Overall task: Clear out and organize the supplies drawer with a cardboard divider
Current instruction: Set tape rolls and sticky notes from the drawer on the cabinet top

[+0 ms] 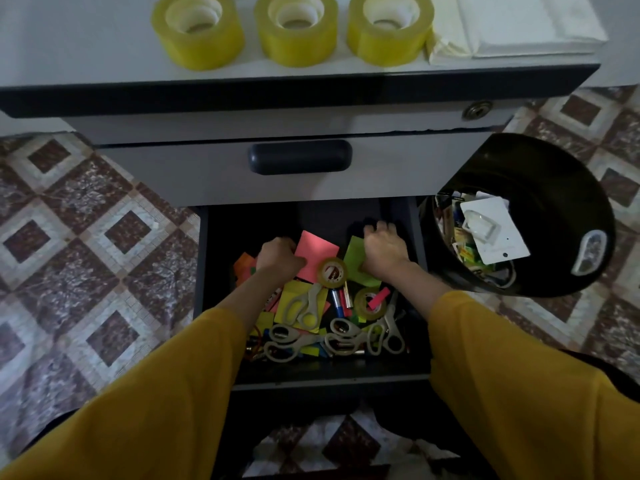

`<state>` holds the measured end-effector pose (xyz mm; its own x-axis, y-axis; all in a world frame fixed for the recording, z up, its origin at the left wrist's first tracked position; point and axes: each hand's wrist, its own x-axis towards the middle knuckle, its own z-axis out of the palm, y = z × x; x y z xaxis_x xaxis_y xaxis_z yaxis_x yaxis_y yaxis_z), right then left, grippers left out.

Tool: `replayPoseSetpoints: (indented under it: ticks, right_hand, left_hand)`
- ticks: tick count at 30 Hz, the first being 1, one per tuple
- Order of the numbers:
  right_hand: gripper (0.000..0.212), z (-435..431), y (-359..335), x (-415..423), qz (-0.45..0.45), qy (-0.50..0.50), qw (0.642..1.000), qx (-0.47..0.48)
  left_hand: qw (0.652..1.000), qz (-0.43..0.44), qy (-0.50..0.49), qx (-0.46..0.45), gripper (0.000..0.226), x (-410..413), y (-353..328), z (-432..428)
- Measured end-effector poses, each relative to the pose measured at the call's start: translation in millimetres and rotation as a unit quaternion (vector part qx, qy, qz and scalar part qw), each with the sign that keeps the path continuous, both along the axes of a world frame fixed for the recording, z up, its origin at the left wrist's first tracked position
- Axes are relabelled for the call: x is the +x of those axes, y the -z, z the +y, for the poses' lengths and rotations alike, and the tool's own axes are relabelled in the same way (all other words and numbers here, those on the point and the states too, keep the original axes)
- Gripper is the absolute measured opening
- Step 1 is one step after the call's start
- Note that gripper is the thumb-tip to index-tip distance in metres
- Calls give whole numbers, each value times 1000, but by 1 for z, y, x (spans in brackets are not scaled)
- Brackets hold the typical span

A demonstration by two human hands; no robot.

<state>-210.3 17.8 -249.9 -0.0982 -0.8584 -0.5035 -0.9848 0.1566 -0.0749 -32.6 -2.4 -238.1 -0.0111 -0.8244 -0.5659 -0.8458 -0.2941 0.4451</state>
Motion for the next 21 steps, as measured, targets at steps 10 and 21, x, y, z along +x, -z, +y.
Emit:
replayPoseSetpoints:
  ticks: [10, 21]
  right_hand:
    - [41, 30, -39, -2, -58, -22, 998, 2]
    - [14, 77, -119, -22, -230, 134, 956, -124]
  left_hand:
    - [999, 24, -24, -23, 27, 14, -45, 20]
    - [989, 121, -67, -49, 21, 24, -119, 73]
